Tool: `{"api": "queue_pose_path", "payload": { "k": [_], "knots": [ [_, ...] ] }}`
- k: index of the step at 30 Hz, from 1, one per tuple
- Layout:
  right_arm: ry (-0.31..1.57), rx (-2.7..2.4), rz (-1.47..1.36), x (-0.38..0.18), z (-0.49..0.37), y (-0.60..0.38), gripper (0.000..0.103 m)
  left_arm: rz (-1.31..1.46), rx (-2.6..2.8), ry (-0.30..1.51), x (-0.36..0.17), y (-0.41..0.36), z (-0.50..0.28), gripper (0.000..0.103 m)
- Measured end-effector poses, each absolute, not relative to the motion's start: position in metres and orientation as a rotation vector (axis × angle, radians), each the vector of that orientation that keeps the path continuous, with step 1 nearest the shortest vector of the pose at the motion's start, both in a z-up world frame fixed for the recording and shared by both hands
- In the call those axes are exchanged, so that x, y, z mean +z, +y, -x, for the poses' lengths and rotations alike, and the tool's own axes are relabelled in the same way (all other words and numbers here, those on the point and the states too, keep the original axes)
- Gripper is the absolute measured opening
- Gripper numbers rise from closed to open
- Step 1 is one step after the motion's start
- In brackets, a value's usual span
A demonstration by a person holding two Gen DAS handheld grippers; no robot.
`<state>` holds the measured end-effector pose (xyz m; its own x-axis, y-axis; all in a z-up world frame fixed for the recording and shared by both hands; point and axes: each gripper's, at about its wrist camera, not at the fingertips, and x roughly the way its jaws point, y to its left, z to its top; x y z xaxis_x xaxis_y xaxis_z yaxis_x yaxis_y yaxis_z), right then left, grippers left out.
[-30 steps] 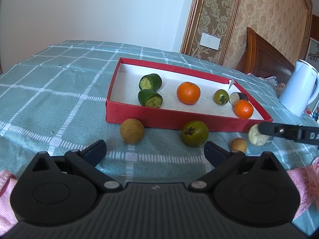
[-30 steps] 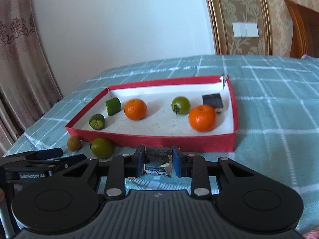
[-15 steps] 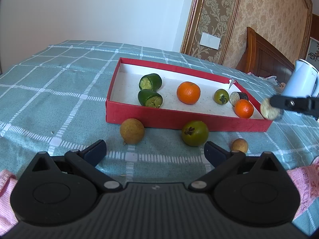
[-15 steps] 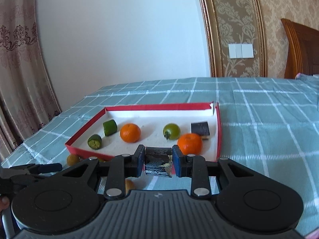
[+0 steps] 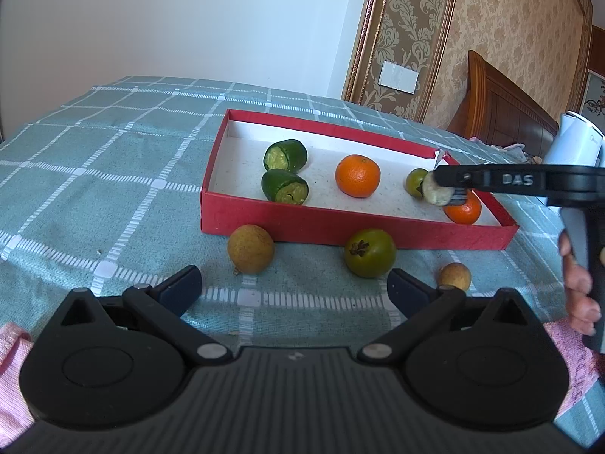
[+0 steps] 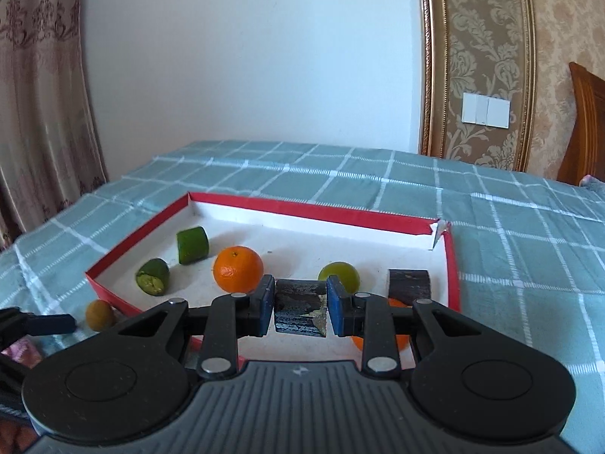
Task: Organize fruits
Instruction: 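Carry the log piece into the red tray and open the right gripper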
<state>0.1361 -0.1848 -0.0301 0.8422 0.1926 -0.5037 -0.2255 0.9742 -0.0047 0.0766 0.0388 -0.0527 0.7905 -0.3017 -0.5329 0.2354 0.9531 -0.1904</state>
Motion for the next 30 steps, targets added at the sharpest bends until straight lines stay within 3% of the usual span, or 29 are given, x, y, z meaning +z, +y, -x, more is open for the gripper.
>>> {"api": "queue_pose_path", "payload": {
  "k": [30],
  "knots": [
    [0.595, 0.171, 0.086, -0.05, -0.154, -0.185, 0.03, 0.106, -0.286, 0.596, -0.054, 0.038, -0.078, 0.103]
  ]
}}
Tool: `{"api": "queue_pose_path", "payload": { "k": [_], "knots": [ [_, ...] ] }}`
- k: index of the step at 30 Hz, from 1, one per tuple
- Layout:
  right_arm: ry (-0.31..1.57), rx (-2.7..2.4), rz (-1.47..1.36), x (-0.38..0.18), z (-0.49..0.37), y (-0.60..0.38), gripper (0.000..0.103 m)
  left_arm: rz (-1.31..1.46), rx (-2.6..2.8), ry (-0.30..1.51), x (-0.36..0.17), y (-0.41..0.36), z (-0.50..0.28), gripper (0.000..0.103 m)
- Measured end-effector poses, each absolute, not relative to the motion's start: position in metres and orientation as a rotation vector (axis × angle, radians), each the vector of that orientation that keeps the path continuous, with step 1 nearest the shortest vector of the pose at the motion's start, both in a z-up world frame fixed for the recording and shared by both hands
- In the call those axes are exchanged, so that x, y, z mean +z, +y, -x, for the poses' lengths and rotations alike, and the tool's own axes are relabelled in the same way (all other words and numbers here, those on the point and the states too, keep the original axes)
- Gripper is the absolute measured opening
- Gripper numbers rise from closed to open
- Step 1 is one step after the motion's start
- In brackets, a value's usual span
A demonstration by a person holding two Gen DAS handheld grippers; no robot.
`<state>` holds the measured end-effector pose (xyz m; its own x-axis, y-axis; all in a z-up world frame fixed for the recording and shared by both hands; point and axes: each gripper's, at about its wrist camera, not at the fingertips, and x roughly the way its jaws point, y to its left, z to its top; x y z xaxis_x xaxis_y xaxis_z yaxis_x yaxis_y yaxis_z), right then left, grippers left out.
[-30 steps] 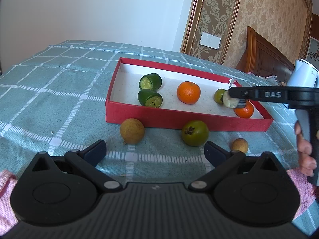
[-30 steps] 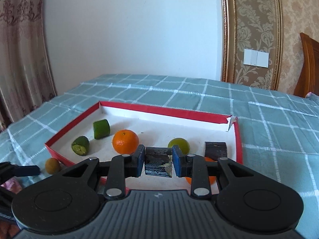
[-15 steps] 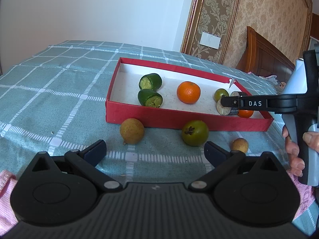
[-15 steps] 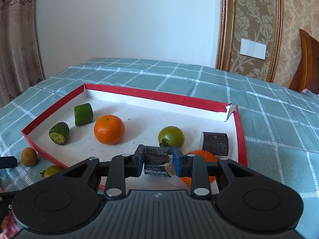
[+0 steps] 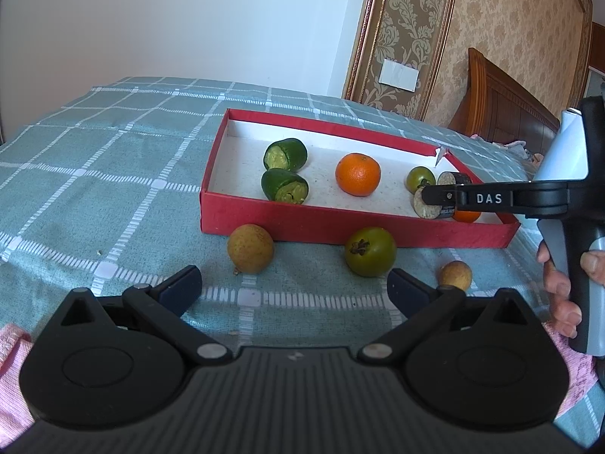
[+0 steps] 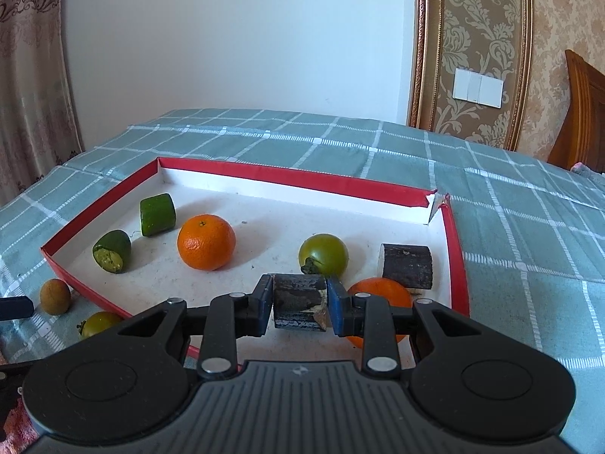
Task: Organize fruits
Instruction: 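Carry the log piece into the red tray and open the right gripper, then withdraw the open right gripper from the tray, then close the left gripper on the brown round fruit beside the tray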
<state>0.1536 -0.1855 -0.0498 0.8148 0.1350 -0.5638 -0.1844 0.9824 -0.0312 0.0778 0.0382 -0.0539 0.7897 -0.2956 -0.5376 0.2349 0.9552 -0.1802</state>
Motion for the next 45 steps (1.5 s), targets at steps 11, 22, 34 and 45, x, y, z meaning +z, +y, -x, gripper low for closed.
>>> {"api": "queue_pose_path", "payload": {
  "k": [11, 22, 34, 45],
  "knots": [
    [0.429, 0.215, 0.056, -0.028, -0.101, -0.203, 0.072, 0.097, -0.283, 0.598, -0.054, 0.037, -0.078, 0.103],
    [0.456, 0.254, 0.011, -0.042, -0.061, -0.225, 0.073, 0.129, -0.24, 0.584, -0.054, 0.042, -0.077, 0.103],
    [0.479, 0.242, 0.063, -0.051, -0.057, -0.215, 0.079, 0.086, -0.132, 0.55, -0.043, 0.052, -0.088, 0.095],
    [0.495, 0.23, 0.124, -0.057, -0.059, -0.205, 0.079, -0.098, -0.21, 0.599, -0.048, 0.025, -0.097, 0.033]
  ]
}}
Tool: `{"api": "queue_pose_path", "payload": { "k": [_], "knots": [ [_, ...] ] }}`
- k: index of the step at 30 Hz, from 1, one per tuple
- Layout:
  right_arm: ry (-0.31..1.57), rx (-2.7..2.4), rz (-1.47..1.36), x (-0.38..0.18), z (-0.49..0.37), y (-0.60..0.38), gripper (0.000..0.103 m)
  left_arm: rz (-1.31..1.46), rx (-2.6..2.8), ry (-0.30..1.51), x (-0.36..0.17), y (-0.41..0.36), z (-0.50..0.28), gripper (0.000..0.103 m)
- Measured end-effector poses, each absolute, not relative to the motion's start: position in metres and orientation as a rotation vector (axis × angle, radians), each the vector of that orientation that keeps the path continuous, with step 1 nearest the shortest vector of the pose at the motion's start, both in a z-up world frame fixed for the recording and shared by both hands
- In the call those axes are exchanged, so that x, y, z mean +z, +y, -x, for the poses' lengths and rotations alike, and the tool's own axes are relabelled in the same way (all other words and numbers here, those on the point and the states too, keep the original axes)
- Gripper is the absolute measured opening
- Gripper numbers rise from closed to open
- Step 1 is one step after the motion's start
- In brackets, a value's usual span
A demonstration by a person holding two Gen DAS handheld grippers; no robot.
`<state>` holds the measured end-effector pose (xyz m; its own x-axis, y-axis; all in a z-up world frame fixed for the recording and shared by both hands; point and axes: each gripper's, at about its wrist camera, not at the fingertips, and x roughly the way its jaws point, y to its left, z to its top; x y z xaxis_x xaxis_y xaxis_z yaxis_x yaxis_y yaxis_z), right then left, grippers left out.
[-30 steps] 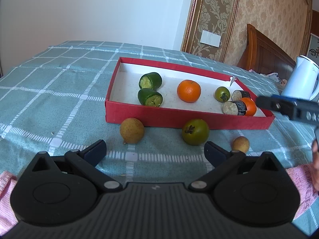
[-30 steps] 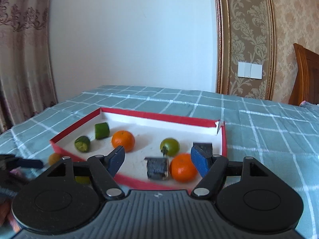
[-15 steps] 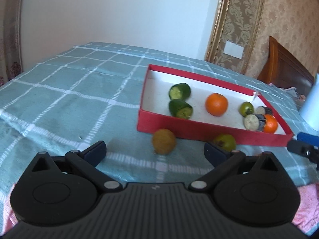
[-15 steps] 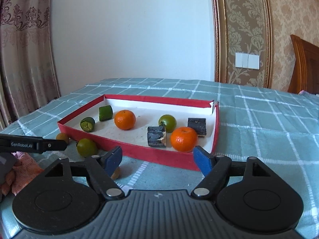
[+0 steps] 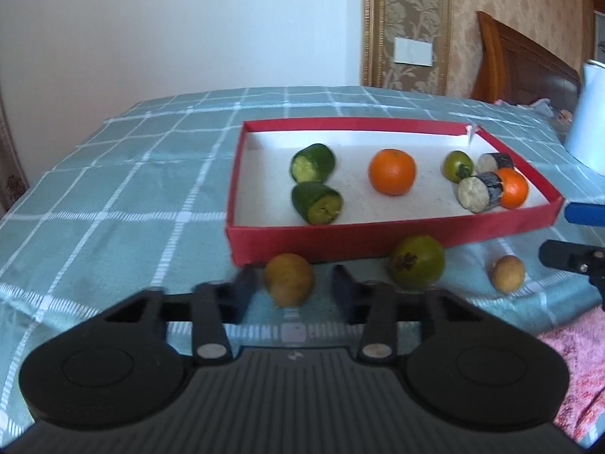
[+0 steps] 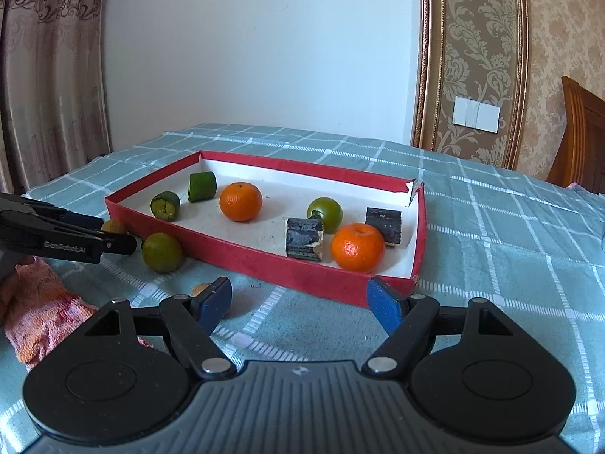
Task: Organize fruits
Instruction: 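Close the left gripper on the brown round fruit beside the tray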
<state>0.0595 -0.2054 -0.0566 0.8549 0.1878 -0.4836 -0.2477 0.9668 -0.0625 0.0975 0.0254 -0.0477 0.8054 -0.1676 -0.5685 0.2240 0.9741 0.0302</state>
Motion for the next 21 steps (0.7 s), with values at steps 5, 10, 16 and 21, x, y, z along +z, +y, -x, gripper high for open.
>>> {"api": "queue_pose_path", "payload": {
  "k": [5, 10, 16, 21],
  "knots": [
    [0.481, 0.217, 0.135, -0.056, -0.058, -0.205, 0.079, -0.136, -0.205, 0.588, -0.048, 0.016, -0.092, 0.025],
    [0.468, 0.19, 0.078, -0.052, -0.059, -0.216, 0.079, -0.106, -0.2, 0.574, -0.046, 0.019, -0.087, 0.025],
    [0.525, 0.164, 0.02, -0.053, -0.069, -0.227, 0.079, -0.081, -0.212, 0.551, -0.033, 0.025, -0.079, 0.025],
    [0.577, 0.133, 0.055, -0.061, -0.074, -0.224, 0.079, -0.034, -0.21, 0.525, -0.011, 0.033, -0.09, 0.025]
  ]
}}
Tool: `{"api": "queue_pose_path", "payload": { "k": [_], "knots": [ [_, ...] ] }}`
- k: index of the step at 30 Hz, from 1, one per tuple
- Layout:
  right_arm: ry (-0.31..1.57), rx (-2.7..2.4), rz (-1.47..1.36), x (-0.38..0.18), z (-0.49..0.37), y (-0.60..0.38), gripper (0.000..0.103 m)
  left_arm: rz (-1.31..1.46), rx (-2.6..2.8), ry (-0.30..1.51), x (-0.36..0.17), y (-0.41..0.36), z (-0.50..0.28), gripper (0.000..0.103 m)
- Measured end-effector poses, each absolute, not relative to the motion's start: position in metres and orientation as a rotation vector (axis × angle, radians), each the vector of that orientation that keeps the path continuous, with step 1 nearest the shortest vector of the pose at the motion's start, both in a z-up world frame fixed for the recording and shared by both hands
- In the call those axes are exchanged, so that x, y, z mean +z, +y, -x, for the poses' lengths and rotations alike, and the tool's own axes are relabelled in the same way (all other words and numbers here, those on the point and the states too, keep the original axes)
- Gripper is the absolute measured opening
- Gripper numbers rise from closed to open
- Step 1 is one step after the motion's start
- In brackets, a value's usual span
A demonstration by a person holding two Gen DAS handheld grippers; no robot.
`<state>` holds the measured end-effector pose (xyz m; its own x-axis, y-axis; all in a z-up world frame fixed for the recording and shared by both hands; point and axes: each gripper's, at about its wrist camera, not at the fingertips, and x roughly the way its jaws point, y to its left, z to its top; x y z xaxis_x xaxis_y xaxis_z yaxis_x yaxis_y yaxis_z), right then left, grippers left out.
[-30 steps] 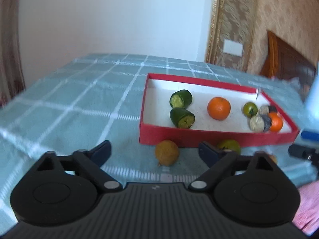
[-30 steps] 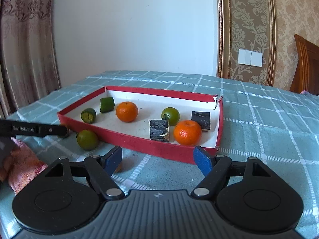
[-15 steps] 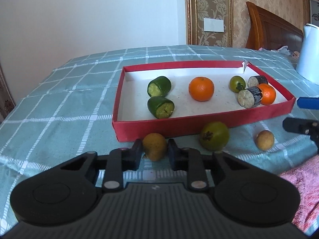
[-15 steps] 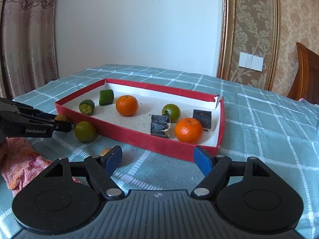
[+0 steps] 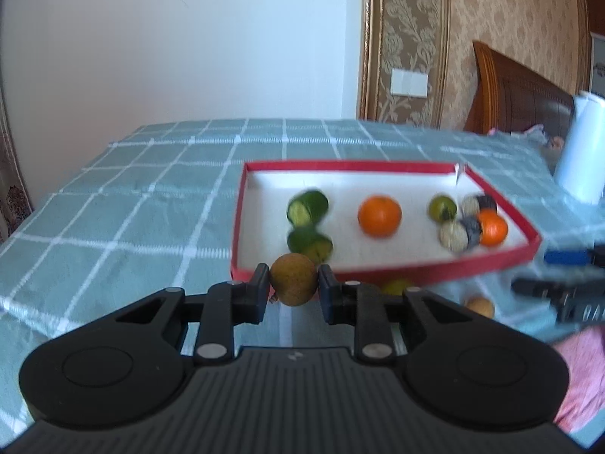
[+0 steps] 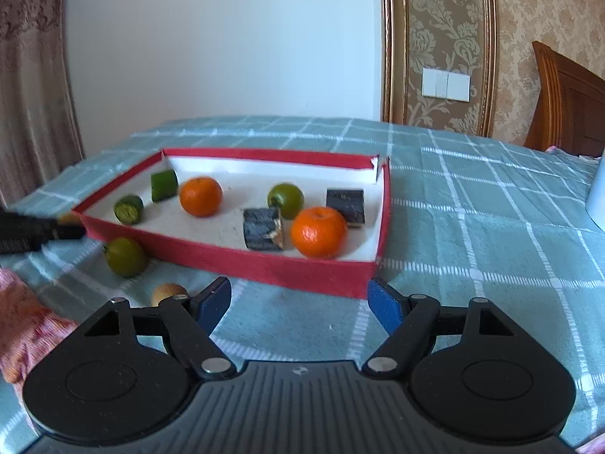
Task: Organize fruits
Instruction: 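Carry the brown fruit into the red tray and open the left gripper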
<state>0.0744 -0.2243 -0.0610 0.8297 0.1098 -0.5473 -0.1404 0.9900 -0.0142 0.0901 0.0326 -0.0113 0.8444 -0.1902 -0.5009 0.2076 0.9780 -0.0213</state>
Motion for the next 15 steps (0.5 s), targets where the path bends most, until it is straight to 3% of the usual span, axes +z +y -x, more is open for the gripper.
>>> {"api": "queue_pose_path", "payload": {
  "k": [5, 8, 15],
  "knots": [
    [0.648, 0.113, 0.045, -0.068, -0.083, -0.228, 0.08, 0.003, -0.202, 0.528, 0.002, 0.037, -0.115, 0.025],
    [0.656, 0.11, 0.04, -0.069, -0.083, -0.228, 0.088, 0.002, -0.194, 0.549, 0.0, 0.034, -0.131, 0.025],
    [0.661, 0.106, 0.067, -0.07, -0.083, -0.224, 0.089, -0.003, -0.175, 0.591, -0.01, 0.029, -0.162, 0.025]
  ]
}}
